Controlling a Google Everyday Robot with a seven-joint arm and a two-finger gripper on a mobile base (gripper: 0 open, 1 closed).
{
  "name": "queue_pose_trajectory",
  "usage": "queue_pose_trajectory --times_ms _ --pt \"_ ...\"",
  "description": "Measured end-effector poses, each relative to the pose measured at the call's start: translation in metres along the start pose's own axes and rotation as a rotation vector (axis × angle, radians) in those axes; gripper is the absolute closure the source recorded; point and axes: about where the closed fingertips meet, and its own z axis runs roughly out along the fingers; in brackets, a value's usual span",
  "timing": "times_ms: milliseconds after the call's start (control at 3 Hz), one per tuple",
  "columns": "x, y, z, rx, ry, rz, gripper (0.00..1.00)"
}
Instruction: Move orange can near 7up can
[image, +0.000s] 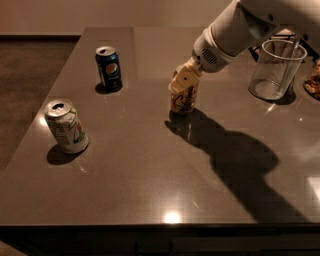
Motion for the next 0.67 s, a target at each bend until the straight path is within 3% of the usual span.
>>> queue_pose_trajectory --times_ms 333,667 --pt "-0.026 0.034 -0.017 -0.066 -0.061 -0.061 0.96" --pt "-0.041 0.064 -0.026 -0.108 -0.088 -0.125 1.0"
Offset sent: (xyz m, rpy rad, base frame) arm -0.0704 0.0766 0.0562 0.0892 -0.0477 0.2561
